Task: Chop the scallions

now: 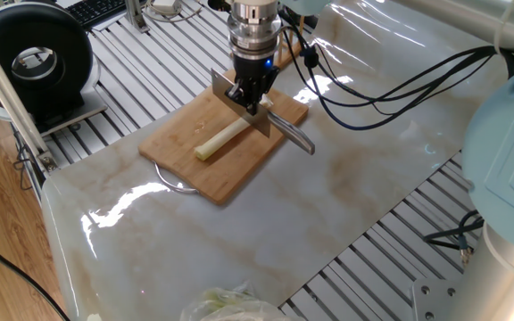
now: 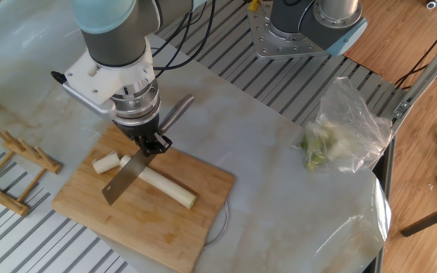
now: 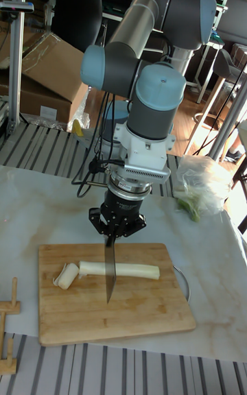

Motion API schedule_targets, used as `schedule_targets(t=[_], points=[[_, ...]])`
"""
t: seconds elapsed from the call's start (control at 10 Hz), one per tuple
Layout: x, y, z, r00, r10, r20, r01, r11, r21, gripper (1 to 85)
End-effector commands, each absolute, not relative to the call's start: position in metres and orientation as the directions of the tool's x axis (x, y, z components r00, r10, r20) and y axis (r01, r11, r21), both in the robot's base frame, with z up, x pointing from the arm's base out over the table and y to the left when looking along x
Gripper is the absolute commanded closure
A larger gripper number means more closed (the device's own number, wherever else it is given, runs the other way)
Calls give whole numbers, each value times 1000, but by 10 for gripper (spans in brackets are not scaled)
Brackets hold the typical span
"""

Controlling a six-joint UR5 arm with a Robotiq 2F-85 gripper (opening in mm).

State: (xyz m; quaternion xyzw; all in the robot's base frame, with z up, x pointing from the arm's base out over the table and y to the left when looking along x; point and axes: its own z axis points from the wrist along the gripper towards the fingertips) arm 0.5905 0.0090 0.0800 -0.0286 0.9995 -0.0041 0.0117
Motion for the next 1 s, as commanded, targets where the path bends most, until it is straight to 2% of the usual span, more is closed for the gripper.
schedule_targets(t=[0.0,0.3,0.9], points=[[592,13,79,-998,-50,-29,-50,999,4,843],[590,15,84,-998,-51,-21,-52,999,3,843],[596,6,72,-998,-43,-40,-42,999,-8,843]])
